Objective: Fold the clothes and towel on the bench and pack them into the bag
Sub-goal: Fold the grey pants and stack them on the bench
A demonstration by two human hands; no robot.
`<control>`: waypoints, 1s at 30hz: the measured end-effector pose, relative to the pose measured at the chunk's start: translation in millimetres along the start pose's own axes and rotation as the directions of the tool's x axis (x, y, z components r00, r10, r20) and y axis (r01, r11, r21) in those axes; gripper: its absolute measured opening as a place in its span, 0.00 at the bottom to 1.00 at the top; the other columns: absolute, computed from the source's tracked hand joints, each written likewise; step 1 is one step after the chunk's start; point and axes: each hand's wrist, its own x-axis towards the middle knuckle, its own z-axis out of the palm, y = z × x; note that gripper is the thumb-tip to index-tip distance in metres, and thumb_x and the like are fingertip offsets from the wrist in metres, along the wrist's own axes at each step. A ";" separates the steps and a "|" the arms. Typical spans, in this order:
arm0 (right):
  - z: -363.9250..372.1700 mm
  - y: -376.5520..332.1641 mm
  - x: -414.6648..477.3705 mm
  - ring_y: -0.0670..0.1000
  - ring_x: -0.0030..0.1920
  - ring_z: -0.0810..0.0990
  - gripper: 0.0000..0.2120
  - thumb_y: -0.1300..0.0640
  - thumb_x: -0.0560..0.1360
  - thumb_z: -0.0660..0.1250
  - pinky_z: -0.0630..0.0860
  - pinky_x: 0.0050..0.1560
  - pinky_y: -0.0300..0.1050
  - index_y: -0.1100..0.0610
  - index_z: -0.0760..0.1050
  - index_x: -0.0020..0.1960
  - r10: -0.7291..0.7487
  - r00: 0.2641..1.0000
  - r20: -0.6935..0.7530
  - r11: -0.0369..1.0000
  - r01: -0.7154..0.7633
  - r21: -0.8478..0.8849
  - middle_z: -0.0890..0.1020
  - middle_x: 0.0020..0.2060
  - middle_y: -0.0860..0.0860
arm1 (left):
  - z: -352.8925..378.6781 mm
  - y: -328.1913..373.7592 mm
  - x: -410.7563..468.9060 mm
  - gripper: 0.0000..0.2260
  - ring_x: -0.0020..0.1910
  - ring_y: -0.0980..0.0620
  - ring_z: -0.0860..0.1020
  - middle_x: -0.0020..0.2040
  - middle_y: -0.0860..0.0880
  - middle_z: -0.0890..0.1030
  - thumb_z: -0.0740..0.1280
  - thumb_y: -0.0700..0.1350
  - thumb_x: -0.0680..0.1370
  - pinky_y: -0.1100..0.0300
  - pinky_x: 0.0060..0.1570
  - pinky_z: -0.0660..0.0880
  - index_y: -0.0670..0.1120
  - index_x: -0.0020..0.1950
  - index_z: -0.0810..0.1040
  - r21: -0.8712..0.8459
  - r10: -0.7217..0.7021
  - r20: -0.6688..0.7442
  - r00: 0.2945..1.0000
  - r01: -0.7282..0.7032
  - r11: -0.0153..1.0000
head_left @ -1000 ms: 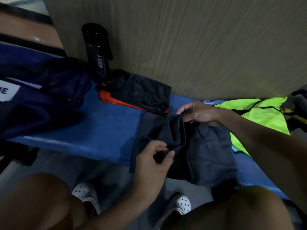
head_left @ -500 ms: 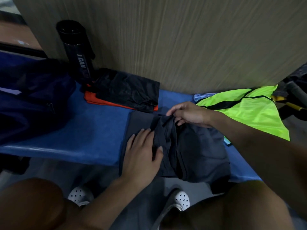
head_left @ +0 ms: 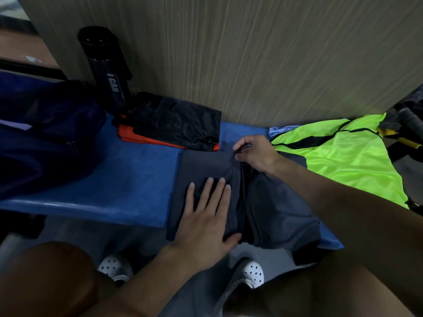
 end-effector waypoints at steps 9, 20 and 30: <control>5.2 9.5 -8.5 0.45 0.40 0.74 0.17 0.63 0.69 0.77 0.72 0.42 0.31 0.56 0.76 0.55 -0.021 0.999 0.034 0.997 0.024 -0.077 0.76 0.42 0.47 | 3.9 -1.9 -12.5 0.33 0.79 0.44 0.57 0.79 0.41 0.60 0.71 0.53 0.74 0.41 0.73 0.53 0.41 0.75 0.68 0.117 0.183 -0.065 0.981 -0.174 0.978; 17.8 13.9 4.5 0.42 0.40 0.74 0.10 0.67 0.72 0.72 0.68 0.41 0.28 0.61 0.78 0.53 -0.088 0.987 -0.138 0.986 0.067 -0.153 0.75 0.39 0.44 | 4.3 1.2 -11.7 0.23 0.78 0.49 0.60 0.78 0.46 0.64 0.51 0.52 0.83 0.49 0.73 0.55 0.43 0.74 0.70 0.030 0.289 -0.094 0.953 -0.287 0.957; 32.5 -22.0 -9.8 0.56 0.55 0.75 0.12 0.57 0.73 0.72 0.69 0.56 0.53 0.56 0.80 0.56 -0.561 0.826 0.051 0.719 0.517 -0.464 0.81 0.51 0.52 | -19.7 -27.4 -14.0 0.24 0.79 0.52 0.57 0.79 0.47 0.63 0.52 0.51 0.83 0.50 0.76 0.56 0.42 0.77 0.65 -0.108 0.029 -0.193 0.981 -0.050 0.993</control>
